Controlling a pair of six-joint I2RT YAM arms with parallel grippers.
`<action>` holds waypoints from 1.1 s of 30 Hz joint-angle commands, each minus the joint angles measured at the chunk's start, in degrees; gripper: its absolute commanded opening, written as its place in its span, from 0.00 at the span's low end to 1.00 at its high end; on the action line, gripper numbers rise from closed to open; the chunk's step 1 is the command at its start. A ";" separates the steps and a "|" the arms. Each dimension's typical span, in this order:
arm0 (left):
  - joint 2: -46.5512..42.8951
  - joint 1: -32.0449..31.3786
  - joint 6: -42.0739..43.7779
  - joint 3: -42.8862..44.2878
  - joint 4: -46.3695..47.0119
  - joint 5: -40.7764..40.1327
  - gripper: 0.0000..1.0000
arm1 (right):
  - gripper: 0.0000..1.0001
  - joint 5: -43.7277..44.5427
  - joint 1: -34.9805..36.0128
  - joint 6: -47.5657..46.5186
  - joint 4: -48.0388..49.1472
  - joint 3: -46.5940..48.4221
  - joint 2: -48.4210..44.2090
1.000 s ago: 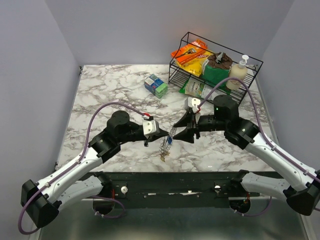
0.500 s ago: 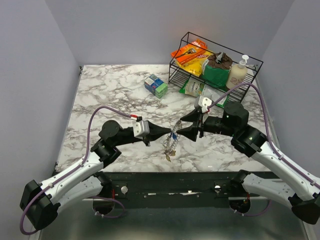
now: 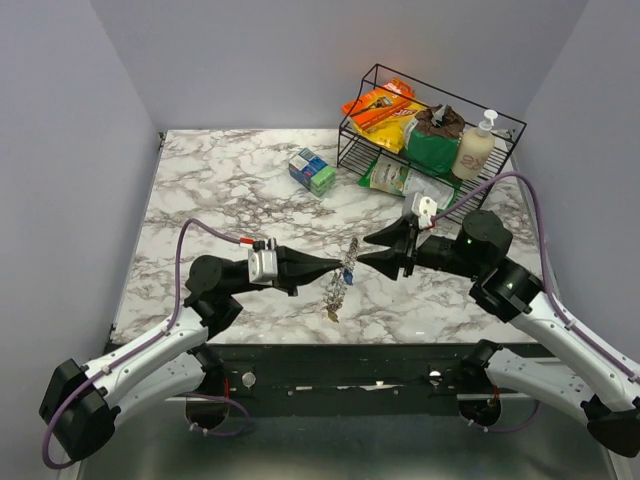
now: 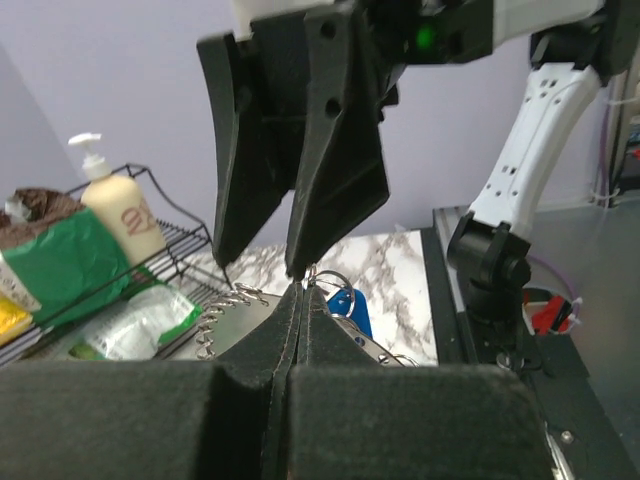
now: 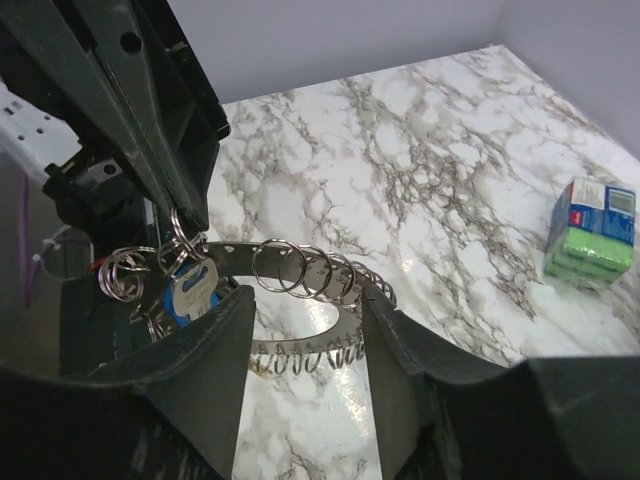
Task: Put the keys on the keyring
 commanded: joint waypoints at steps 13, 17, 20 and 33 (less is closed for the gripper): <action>0.82 -0.08 -3.53 0.09 11.20 4.41 0.00 | 0.49 -20.29 0.17 -1.87 5.23 -2.18 -1.34; 0.38 -0.08 -1.60 0.62 8.04 3.44 0.00 | 0.52 -23.91 0.17 -1.35 5.31 -1.74 -0.37; 0.11 -0.08 -1.15 0.71 7.33 3.00 0.00 | 0.52 -25.93 0.17 -0.30 6.19 -1.39 0.94; 0.46 -0.08 -0.80 1.32 6.36 3.35 0.00 | 0.38 -22.69 0.26 1.64 8.48 -1.57 4.11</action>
